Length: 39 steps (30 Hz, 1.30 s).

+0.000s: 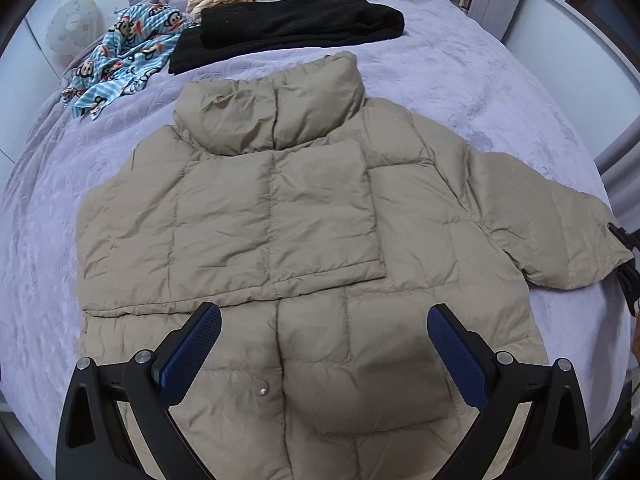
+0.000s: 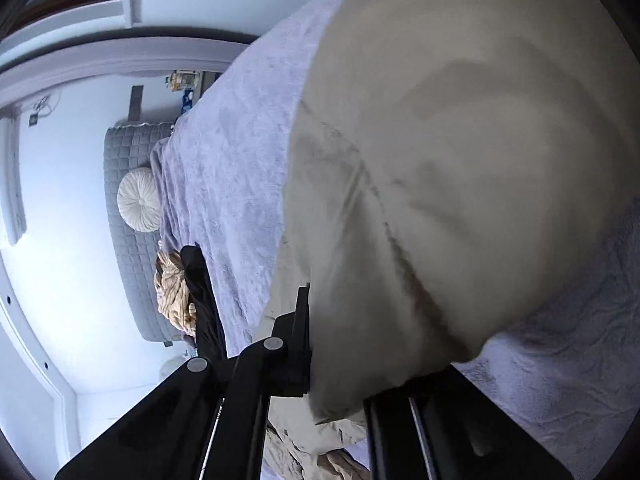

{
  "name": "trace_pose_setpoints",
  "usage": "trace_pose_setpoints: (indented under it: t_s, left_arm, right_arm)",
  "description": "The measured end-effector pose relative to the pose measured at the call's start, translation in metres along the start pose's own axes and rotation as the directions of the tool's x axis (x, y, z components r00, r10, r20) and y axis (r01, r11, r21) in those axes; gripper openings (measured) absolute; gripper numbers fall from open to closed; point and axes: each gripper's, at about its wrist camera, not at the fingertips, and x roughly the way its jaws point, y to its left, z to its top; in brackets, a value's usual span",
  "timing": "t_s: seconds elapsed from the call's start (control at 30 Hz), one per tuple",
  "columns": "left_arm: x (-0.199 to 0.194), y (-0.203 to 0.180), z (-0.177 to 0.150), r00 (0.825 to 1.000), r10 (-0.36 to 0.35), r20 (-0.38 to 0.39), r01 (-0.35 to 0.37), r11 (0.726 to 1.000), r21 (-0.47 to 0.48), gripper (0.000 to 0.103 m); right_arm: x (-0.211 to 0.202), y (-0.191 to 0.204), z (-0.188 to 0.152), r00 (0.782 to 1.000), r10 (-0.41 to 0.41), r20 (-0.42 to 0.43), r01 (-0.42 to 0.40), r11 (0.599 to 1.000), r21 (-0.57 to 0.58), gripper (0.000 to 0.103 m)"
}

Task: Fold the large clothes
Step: 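Fold the held sleeve across the jacket front with the right tool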

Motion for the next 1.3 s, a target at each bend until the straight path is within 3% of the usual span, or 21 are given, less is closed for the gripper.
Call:
trace_pose_setpoints:
  t_s: [0.13,0.27,0.43,0.6,0.67,0.73,0.83,0.93,1.03,1.17,1.2,1.23,1.3]
  left_arm:
    - [0.001,0.030,0.006,0.999,0.014,0.031,-0.013,0.999,-0.043,0.103]
    - [0.005,0.066,0.010,0.998,0.021,0.051,-0.016,0.995,-0.101,0.103]
    - [0.013,0.114,0.009,0.998,0.029,0.060,-0.019,0.988,-0.154,0.103]
    - [0.022,0.153,0.006,0.996,0.046,0.075,-0.035,0.988,-0.148,0.103]
    - [0.027,0.167,0.006,0.995,0.048,0.082,-0.035,0.987,-0.159,0.103]
    - [0.033,0.177,0.005,0.996,0.041,0.085,-0.025,0.984,-0.175,0.103]
    - [0.046,0.186,0.001,0.996,0.030,0.079,-0.015,0.983,-0.184,0.103]
    - [0.061,0.188,-0.002,0.998,0.013,0.066,0.000,0.982,-0.187,0.103]
    - [0.074,0.184,-0.001,0.999,-0.015,0.050,0.024,0.980,-0.199,0.103]
    - [0.081,0.178,0.004,0.997,-0.060,0.048,0.069,0.972,-0.225,0.103]
    - [0.080,0.178,0.006,0.996,-0.068,0.055,0.078,0.972,-0.221,0.103]
    - [0.079,0.178,0.009,0.995,-0.074,0.066,0.087,0.972,-0.217,0.103]
    - [0.076,0.182,0.014,0.992,-0.090,0.090,0.108,0.972,-0.211,0.103]
  right_arm:
    - [0.008,0.060,-0.017,0.999,0.037,-0.030,-0.042,0.983,-0.176,0.005]
    - [0.026,0.132,-0.062,0.994,0.047,-0.096,-0.082,0.912,-0.403,0.005]
    - [0.066,0.208,-0.166,0.983,-0.011,-0.183,-0.118,0.728,-0.676,0.005]
    - [0.127,0.241,-0.298,0.970,-0.167,-0.175,-0.090,0.423,-0.902,0.005]
    - [0.151,0.231,-0.339,0.956,-0.220,-0.192,-0.106,0.350,-0.931,0.005]
    - [0.169,0.212,-0.368,0.941,-0.274,-0.197,-0.106,0.315,-0.943,0.005]
    - [0.191,0.171,-0.394,0.918,-0.347,-0.192,-0.072,0.330,-0.941,0.005]
    - [0.214,0.140,-0.395,0.898,-0.394,-0.195,-0.023,0.402,-0.915,0.005]
    - [0.223,0.118,-0.383,0.892,-0.401,-0.209,0.006,0.473,-0.881,0.006]
    - [0.227,0.109,-0.362,0.865,-0.388,-0.318,-0.005,0.627,-0.779,0.012]
    - [0.222,0.111,-0.357,0.856,-0.382,-0.348,-0.010,0.661,-0.750,0.024]
    - [0.216,0.113,-0.355,0.855,-0.365,-0.368,-0.024,0.681,-0.732,0.047]
    - [0.193,0.119,-0.351,0.874,-0.296,-0.385,-0.069,0.710,-0.701,0.077]
